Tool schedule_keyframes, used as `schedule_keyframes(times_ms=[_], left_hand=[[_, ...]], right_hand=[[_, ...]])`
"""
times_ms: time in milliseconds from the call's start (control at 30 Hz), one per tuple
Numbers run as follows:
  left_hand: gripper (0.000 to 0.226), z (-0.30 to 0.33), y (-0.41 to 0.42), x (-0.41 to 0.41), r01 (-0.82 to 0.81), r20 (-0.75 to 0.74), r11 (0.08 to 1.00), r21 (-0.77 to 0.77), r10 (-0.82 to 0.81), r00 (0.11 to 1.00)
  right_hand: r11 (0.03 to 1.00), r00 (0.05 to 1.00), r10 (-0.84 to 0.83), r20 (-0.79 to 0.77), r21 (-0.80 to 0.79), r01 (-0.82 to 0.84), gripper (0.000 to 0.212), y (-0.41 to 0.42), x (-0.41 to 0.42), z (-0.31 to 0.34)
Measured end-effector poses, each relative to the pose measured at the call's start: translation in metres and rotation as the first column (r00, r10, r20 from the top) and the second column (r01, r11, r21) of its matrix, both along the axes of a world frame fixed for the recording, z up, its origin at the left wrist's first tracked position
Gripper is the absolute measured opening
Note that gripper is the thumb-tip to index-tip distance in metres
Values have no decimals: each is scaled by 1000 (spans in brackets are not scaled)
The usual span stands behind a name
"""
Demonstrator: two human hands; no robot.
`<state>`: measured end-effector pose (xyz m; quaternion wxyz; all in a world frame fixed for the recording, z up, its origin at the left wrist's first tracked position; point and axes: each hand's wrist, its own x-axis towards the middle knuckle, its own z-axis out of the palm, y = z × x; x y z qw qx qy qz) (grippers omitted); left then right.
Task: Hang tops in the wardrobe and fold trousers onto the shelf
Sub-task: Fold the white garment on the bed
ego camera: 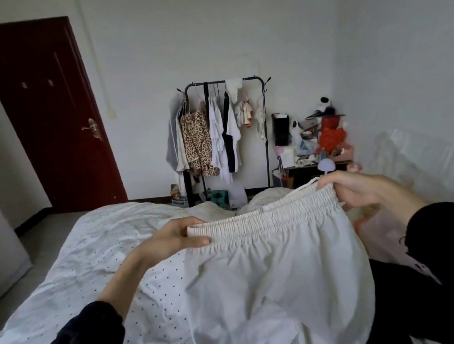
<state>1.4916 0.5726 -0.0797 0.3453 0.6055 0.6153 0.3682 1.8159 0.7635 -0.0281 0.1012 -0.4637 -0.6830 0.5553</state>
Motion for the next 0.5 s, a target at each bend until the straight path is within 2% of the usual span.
schedule_keyframes(times_ms=[100,200,233,267,333,433,467,500], left_hand=[[27,6,3,-5,-90,81,996,-13,91,993],[33,8,7,-13,-209,69,977,-45,212,975],[33,10,8,-13,-248,72,967,-51,251,965],[32,12,10,-12,-272,58,961,-54,275,960],[34,18,13,-11,-315,16,947,-70,317,948],[35,27,17,-10,-345,-31,936,-66,343,939],[34,30,19,-10,-363,-59,930,-61,360,931],[35,35,21,-8,-385,-93,921,-54,380,920]], right_hand=[[998,996,41,-75,-48,-45,45,-8,6,-3],[989,986,135,-98,-54,-141,74,-24,9,-4],[984,980,169,-104,-34,-174,77,-27,10,-5],[983,979,183,-87,9,-183,70,-29,10,-7],[966,987,160,6,204,-158,45,-34,6,-6],[876,999,4,38,481,-22,24,-36,2,1],[848,999,-15,47,530,-13,24,-35,1,6],[823,997,-30,71,567,-16,35,-35,0,11]])
